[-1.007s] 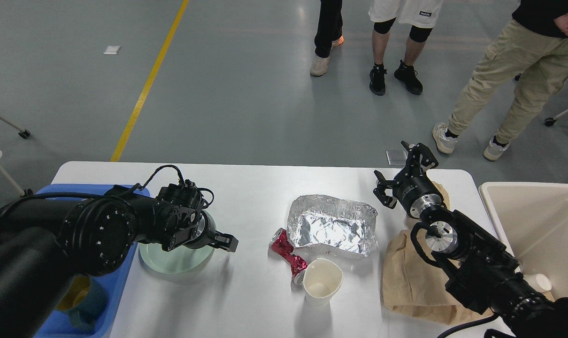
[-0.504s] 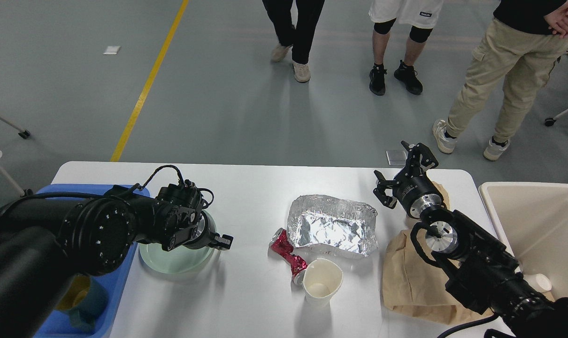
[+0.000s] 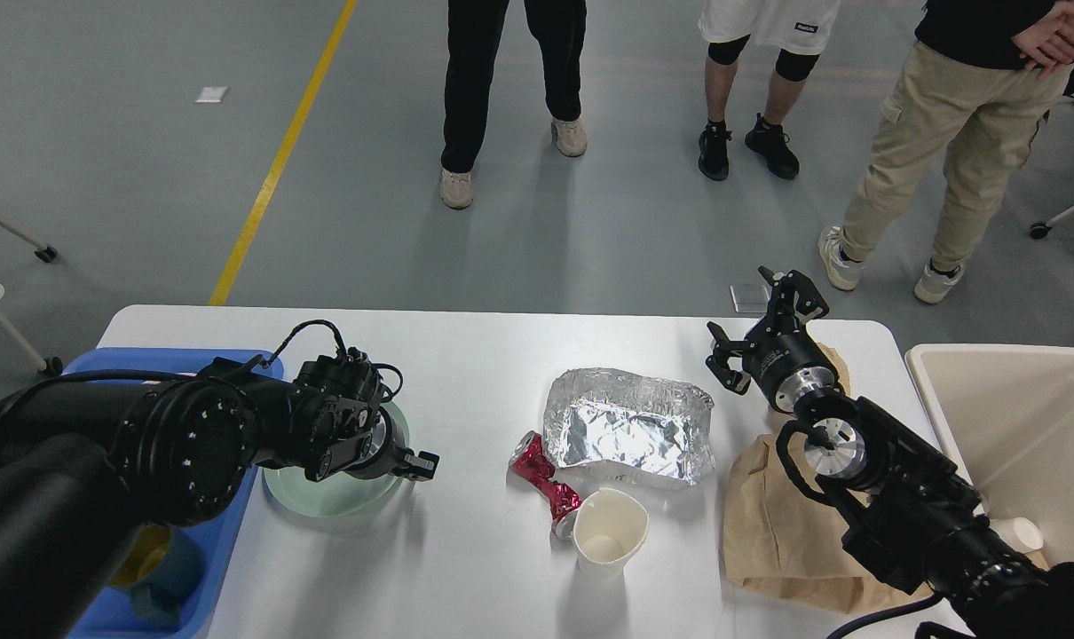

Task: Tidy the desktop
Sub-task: 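Lower the left gripper onto the green plate rim and grasp it, then lift the green plate and lay it on the pink plate in the tray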

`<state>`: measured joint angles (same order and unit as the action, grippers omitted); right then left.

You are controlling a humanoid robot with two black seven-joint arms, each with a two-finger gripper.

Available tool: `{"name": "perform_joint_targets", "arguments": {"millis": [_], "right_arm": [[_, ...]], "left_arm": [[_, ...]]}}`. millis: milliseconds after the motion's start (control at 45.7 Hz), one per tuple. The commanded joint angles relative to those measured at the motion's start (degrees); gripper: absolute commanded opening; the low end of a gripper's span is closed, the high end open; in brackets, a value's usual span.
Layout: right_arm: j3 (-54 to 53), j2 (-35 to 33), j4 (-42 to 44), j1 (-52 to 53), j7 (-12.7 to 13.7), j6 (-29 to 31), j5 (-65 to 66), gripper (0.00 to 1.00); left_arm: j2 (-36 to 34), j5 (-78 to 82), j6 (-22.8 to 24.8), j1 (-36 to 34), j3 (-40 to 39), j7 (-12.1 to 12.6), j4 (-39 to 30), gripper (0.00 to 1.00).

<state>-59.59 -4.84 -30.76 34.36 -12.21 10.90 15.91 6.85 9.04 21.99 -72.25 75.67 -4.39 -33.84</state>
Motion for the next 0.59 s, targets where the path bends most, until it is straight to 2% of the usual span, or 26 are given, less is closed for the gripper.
{"name": "perform_joint_targets", "arguments": {"millis": [0,131,241,482,569], "right_arm": [[0.0,0.0,0.0,0.0,0.0,0.0,0.0,1.0],[0.0,0.0,0.0,0.0,0.0,0.0,0.0,1.0],[0.0,0.0,0.0,0.0,0.0,0.0,0.0,1.0],[0.0,0.0,0.0,0.0,0.0,0.0,0.0,1.0],[0.0,0.0,0.0,0.0,0.0,0.0,0.0,1.0]], "left_arm": [[0.0,0.02,0.16,0.09,0.0,0.0,0.0,0.18],[0.0,0.02,0.94,0.01,0.0,0.0,-0.08,0.08],[-0.09,0.02,1.65,0.01,0.0,0.0,-0.08,0.05],[-0.09,0.02,1.91,-0.34,0.0,0.0,-0.08,0.0],[-0.17,-0.16,3.4,-0.96,-0.09,0.0,-0.17,0.0]]}}
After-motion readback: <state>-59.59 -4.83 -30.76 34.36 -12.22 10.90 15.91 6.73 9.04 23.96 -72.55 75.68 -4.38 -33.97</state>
